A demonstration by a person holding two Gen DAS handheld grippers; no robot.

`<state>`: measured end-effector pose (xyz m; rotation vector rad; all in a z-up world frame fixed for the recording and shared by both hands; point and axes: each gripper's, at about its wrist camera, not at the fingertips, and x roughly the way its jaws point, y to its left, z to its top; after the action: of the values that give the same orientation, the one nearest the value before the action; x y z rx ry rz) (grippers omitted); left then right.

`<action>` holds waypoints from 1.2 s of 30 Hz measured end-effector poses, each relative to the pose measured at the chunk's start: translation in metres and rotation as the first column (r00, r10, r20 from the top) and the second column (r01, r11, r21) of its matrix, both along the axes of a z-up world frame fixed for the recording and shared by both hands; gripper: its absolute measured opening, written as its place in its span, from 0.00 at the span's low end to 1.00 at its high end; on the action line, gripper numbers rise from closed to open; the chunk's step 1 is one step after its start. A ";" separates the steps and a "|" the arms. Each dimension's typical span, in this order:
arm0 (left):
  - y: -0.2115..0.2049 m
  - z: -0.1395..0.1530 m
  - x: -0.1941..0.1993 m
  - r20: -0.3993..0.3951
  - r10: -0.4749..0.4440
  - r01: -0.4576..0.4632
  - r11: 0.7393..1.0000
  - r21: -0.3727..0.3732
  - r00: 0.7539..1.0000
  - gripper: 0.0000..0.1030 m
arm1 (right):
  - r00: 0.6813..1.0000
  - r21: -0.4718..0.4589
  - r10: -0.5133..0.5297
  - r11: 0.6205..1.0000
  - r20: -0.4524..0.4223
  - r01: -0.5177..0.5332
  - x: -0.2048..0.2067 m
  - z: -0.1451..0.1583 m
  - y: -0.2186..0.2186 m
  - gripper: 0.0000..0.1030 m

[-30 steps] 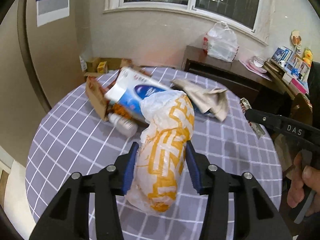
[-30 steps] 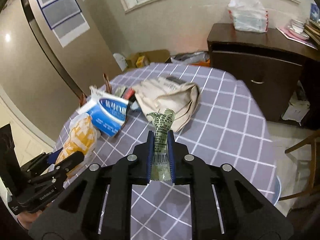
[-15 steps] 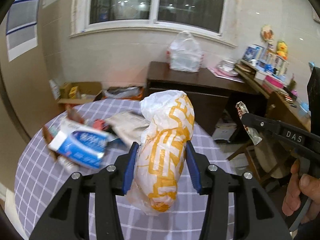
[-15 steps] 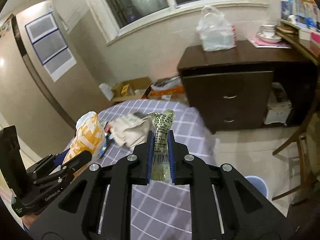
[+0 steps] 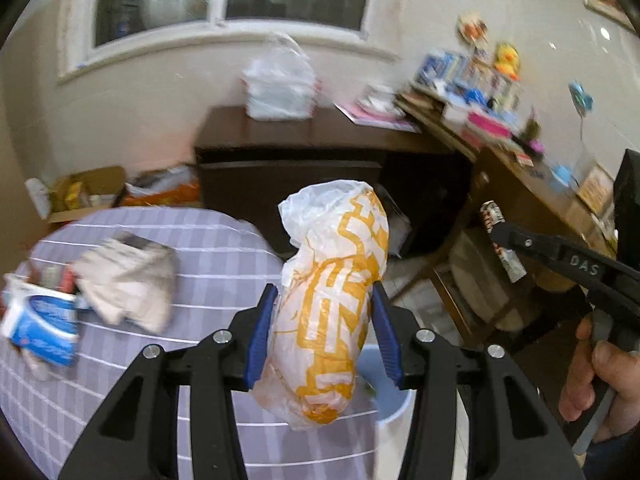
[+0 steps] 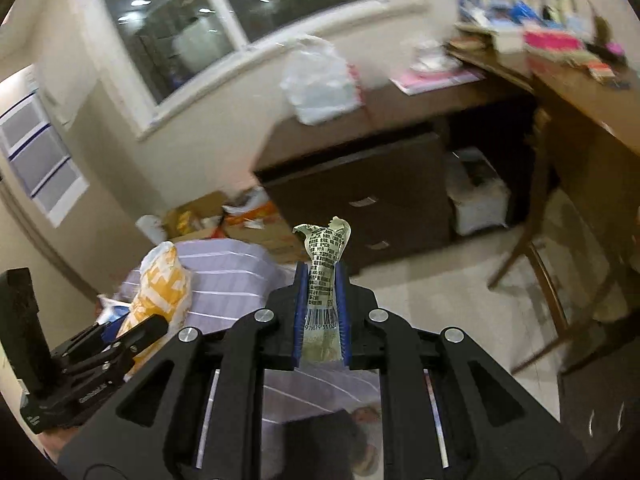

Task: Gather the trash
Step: 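Carry both items to the blue wastebasket and open both tools to drop them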

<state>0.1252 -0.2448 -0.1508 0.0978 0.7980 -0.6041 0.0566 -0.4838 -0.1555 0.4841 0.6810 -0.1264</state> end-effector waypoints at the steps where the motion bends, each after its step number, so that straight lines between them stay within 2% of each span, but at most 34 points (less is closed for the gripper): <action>1: -0.015 -0.009 0.000 -0.020 -0.023 0.024 1.000 0.015 1.000 0.44 | 0.999 0.012 -0.022 1.000 -0.027 0.022 -0.002 -0.012 -0.010 0.14; 7: -0.075 -0.056 0.000 -0.108 -0.108 0.118 0.989 0.088 0.988 0.44 | 0.984 0.078 -0.086 0.992 -0.158 0.099 -0.008 -0.075 -0.048 0.14; 13: -0.121 -0.103 0.003 -0.204 -0.140 0.171 0.975 0.144 0.969 0.45 | 0.959 0.140 -0.112 0.978 -0.261 0.152 -0.009 -0.132 -0.069 0.14; 19: -0.156 -0.146 0.007 -0.284 -0.162 0.224 0.953 0.201 0.945 0.45 | 0.943 0.172 -0.120 0.968 -0.311 0.180 -0.008 -0.161 -0.084 0.15; 21: -0.163 -0.156 0.009 -0.306 -0.176 0.246 0.947 0.208 0.936 0.49 | 0.943 0.204 -0.112 0.962 -0.312 0.182 -0.007 -0.169 -0.089 0.17; 22: -0.167 -0.162 0.009 -0.330 -0.195 0.272 0.940 0.206 0.924 0.51 | 0.941 0.222 -0.115 0.956 -0.319 0.192 -0.008 -0.175 -0.093 0.26; 23: -0.169 -0.165 0.010 -0.337 -0.195 0.277 0.936 0.216 0.921 0.59 | 0.938 0.222 -0.122 0.954 -0.325 0.200 -0.009 -0.177 -0.094 0.37; 24: -0.169 -0.166 0.012 -0.336 -0.184 0.271 0.934 0.233 0.924 0.78 | 0.935 0.214 -0.135 0.953 -0.329 0.213 -0.010 -0.179 -0.096 0.64; 25: -0.168 -0.166 0.012 -0.331 -0.173 0.260 0.935 0.242 0.928 0.86 | 0.931 0.206 -0.158 0.950 -0.330 0.234 -0.012 -0.181 -0.098 0.68; 26: -0.165 -0.163 0.013 -0.313 -0.163 0.243 0.940 0.239 0.936 0.89 | 0.930 0.213 -0.161 0.947 -0.329 0.239 -0.014 -0.181 -0.100 0.68; 29: -0.162 -0.156 0.014 -0.307 -0.162 0.238 0.944 0.230 0.938 0.89 | 0.928 0.220 -0.174 0.942 -0.330 0.255 -0.021 -0.181 -0.102 0.73; 32: -0.159 -0.145 0.013 -0.297 -0.160 0.230 0.948 0.218 0.941 0.89 | 0.925 0.209 -0.191 0.940 -0.327 0.268 -0.027 -0.175 -0.103 0.82; 34: -0.155 -0.137 0.012 -0.280 -0.162 0.223 0.954 0.202 0.946 0.89 | 0.925 0.197 -0.207 0.940 -0.318 0.278 -0.030 -0.168 -0.103 0.93; 36: -0.151 -0.130 0.010 -0.260 -0.157 0.211 0.958 0.195 0.953 0.89 | 0.922 0.176 -0.220 0.942 -0.319 0.285 -0.031 -0.161 -0.100 0.94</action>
<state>0.1350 -0.3962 -0.2807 0.3109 1.1017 -0.7122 0.0253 -0.5842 -0.3166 0.7769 0.9291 -0.3781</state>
